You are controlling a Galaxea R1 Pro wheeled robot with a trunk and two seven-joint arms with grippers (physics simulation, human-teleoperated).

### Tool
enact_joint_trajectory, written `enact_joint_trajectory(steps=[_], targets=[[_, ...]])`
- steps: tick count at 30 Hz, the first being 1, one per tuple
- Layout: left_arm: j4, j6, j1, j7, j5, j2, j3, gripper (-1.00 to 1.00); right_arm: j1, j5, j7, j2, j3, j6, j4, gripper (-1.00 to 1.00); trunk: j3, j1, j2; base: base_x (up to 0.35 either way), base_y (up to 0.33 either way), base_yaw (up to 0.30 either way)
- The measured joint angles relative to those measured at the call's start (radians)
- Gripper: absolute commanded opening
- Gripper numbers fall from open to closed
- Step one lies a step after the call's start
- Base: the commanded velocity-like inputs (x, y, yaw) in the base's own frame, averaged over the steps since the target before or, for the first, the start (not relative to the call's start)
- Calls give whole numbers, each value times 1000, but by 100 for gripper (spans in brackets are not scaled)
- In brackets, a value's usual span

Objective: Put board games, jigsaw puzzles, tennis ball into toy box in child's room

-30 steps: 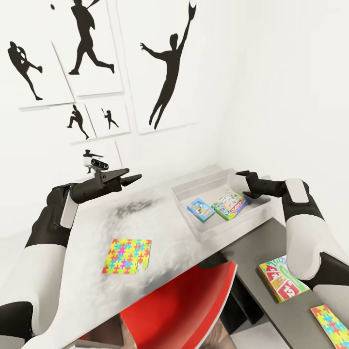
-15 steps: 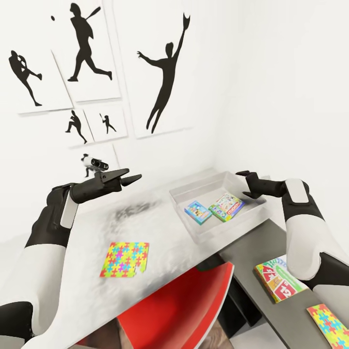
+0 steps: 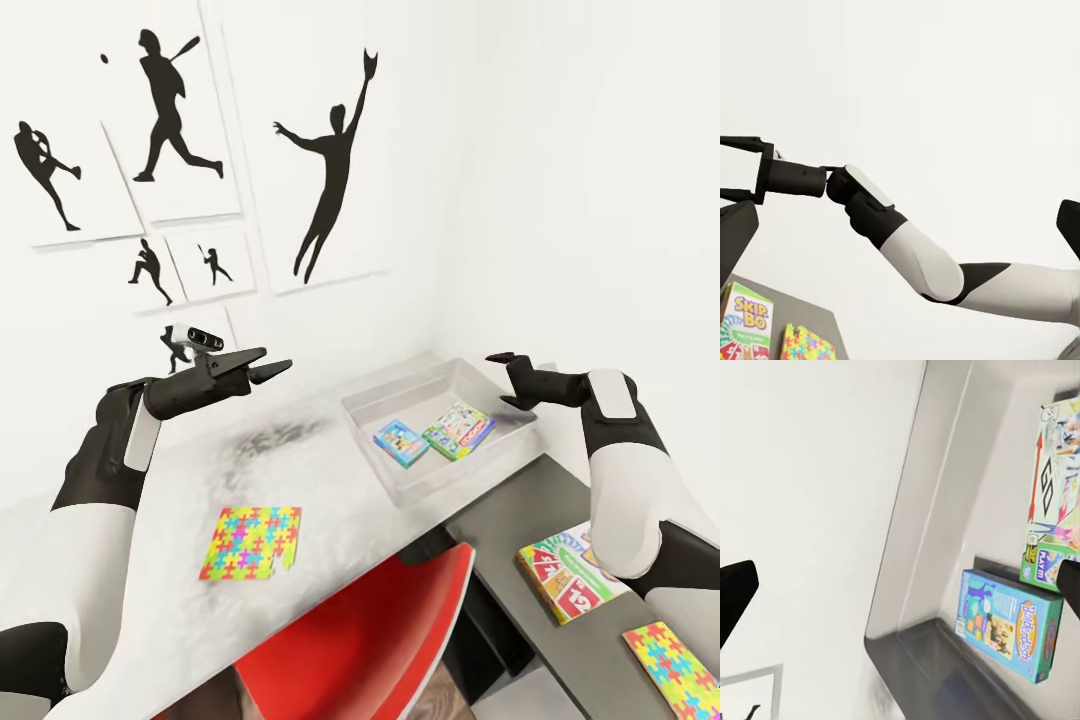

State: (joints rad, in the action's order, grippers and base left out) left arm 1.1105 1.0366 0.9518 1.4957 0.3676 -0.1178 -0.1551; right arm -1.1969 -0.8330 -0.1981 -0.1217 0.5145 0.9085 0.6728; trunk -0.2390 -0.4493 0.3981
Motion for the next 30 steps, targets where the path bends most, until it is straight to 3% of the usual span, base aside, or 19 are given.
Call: enact_joint_trajectory(steps=[30], targets=[[0, 0, 0, 0, 0, 0, -12, 100, 1, 1, 1, 8, -5, 3, 0, 100, 48, 0, 0, -100, 25, -49]])
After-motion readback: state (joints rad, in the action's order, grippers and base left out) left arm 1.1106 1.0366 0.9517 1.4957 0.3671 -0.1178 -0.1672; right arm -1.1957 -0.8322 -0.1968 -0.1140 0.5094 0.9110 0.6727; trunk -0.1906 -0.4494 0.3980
